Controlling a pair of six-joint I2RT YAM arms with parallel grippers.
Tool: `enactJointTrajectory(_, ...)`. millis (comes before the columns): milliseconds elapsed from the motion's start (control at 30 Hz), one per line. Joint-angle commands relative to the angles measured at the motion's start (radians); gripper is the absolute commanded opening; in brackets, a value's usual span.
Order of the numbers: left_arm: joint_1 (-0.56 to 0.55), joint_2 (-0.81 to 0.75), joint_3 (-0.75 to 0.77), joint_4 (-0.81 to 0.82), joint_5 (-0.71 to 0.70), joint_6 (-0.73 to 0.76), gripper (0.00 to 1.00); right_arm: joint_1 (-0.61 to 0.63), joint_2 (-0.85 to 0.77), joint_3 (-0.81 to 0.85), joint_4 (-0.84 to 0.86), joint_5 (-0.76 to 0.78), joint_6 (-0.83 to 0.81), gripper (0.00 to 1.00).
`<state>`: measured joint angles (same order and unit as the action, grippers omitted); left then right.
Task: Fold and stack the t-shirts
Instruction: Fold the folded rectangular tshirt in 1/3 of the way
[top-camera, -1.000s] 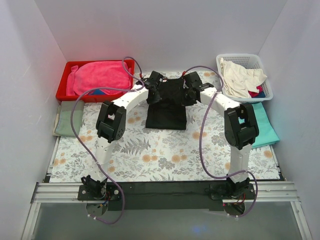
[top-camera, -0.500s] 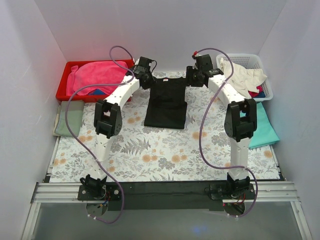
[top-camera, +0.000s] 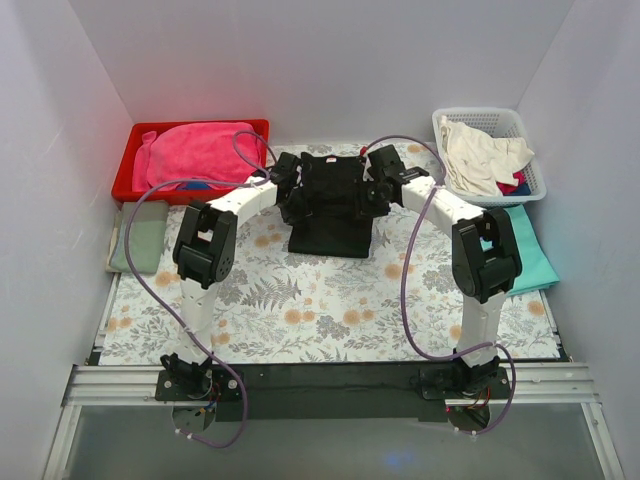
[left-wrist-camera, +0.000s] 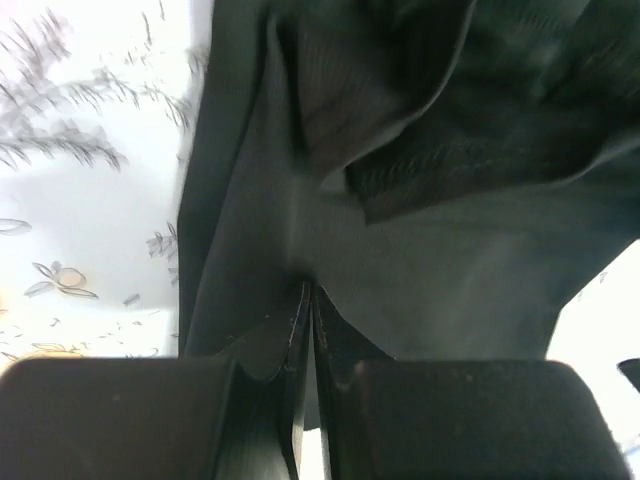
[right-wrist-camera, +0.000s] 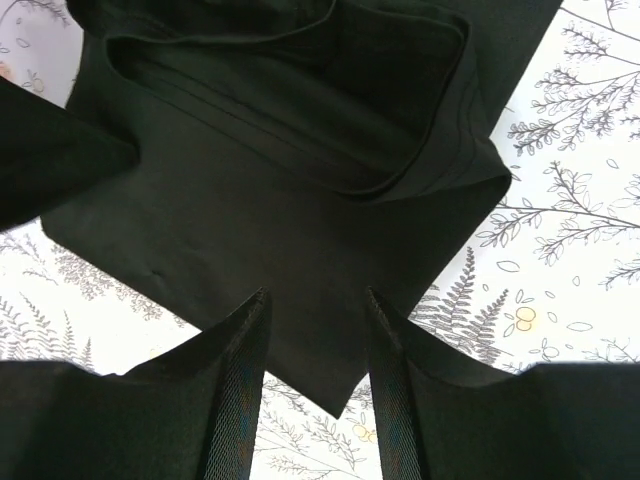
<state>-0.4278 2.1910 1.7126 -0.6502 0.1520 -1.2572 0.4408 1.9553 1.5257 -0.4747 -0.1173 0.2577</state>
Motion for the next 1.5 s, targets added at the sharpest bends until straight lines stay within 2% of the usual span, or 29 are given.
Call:
enactJointTrajectory(0,-0.005,-0.108,-0.025,0.043,0.069,0.035,0.03,-0.008,-0.024,0.002,0.036,-0.036,0.011,0.47)
enactJointTrajectory(200,-0.006,-0.034,0.022,0.035,0.041,0.038,0.02,-0.007,0.082,0.062,0.036,-0.051,0.012,0.46)
enactJointTrajectory(433,-0.008,0.07,0.232,-0.025,-0.003,0.048,0.03,-0.007,0.188,0.185,0.033,-0.038,0.008,0.44)
enactJointTrajectory(700,-0.008,0.184,0.386,-0.039,-0.021,0.054,0.03,-0.022,0.28,0.344,0.021,0.018,0.021,0.42)
enactJointTrajectory(867,-0.006,0.118,0.341,0.102,-0.109,0.064,0.03,-0.051,0.339,0.485,0.019,0.057,0.044,0.4)
enactJointTrajectory(933,-0.008,0.04,0.28,0.164,-0.133,0.064,0.03,-0.071,0.376,0.519,0.019,0.045,0.055,0.4)
enactJointTrajectory(1033,-0.008,-0.089,0.164,0.338,-0.132,0.067,0.03,-0.1,0.422,0.583,0.019,0.013,0.077,0.4)
enactJointTrajectory(1167,-0.008,-0.108,0.217,0.297,-0.094,0.096,0.03,-0.126,0.442,0.611,0.021,-0.01,0.092,0.38)
enactJointTrajectory(1300,-0.008,-0.149,0.174,0.279,-0.026,0.102,0.06,-0.132,0.407,0.59,0.022,-0.004,0.071,0.36)
enactJointTrajectory(1467,-0.009,-0.183,0.104,0.161,0.075,0.128,0.08,-0.132,0.323,0.512,0.021,0.045,0.046,0.36)
